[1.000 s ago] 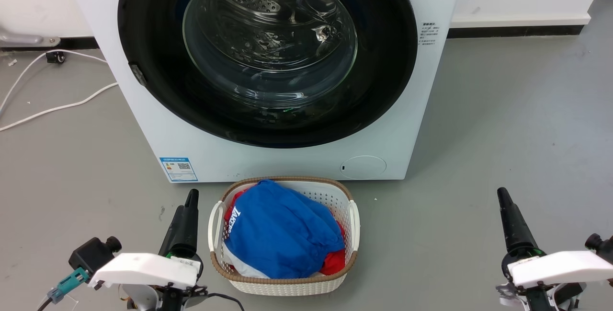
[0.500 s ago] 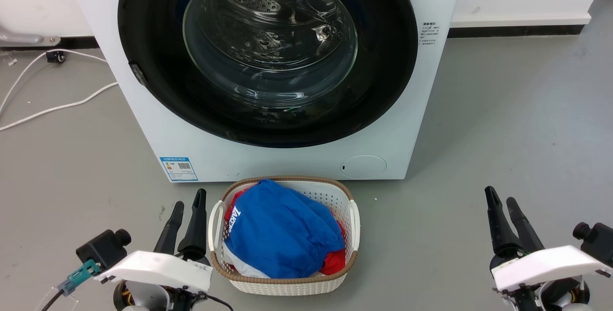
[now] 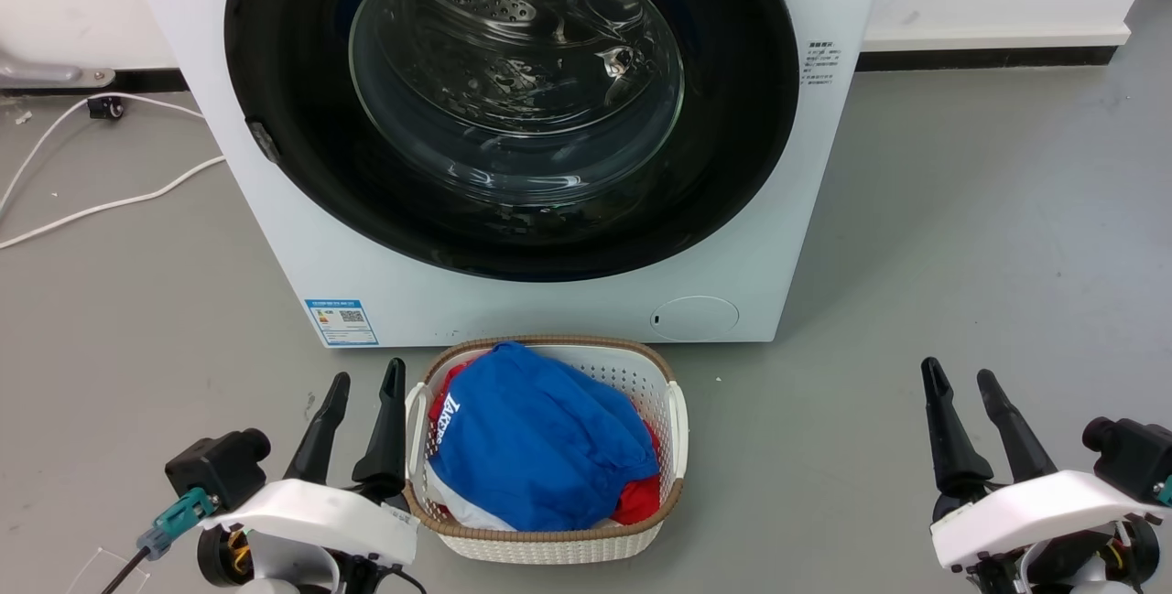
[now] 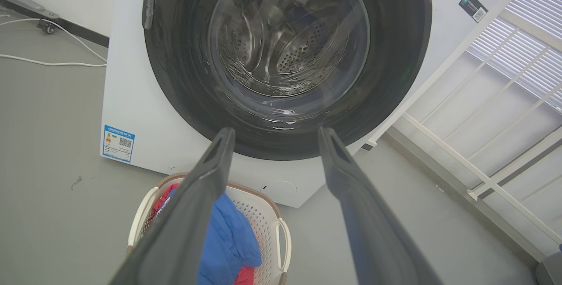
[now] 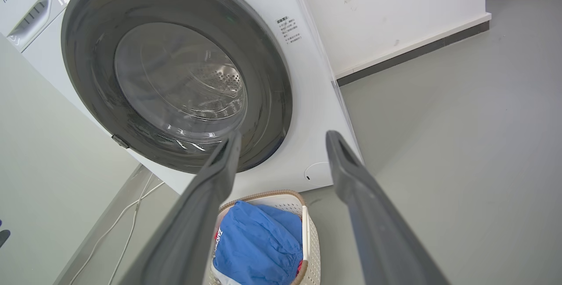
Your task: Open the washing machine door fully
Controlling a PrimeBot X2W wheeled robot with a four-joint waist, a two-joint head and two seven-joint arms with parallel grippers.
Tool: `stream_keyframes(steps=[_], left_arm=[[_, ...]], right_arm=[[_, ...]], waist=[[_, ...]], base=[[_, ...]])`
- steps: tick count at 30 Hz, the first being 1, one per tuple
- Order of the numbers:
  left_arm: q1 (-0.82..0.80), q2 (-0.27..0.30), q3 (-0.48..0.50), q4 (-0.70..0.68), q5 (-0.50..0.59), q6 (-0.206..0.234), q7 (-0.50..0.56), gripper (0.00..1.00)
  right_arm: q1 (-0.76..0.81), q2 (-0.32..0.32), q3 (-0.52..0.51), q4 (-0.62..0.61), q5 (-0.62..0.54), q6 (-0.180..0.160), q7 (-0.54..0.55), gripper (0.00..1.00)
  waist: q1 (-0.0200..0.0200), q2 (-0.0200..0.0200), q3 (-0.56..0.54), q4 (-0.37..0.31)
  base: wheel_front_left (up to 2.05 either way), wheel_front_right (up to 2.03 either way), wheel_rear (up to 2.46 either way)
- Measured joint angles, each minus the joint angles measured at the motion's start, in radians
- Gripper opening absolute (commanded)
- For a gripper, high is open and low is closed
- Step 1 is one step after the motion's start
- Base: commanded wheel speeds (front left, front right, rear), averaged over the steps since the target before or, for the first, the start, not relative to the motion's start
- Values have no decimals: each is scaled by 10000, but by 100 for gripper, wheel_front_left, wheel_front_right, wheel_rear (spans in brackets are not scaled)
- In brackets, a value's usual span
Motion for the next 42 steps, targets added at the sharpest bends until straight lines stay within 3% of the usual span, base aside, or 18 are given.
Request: stream_keyframes(steps=[15,42], left_arm=[[-60,107,-148,77,1503,0,-403,100],[-99,100,-263,435,3670,-12,-980,100]], right_arm=[[175,29,-44,-447,-1597,0,-104,100],[347,36,19,-746,-3453,2,-291,100]], waist=[[0,0,24,-33],[0,0,32,-121]], base=[[0,0,0],[0,0,0]])
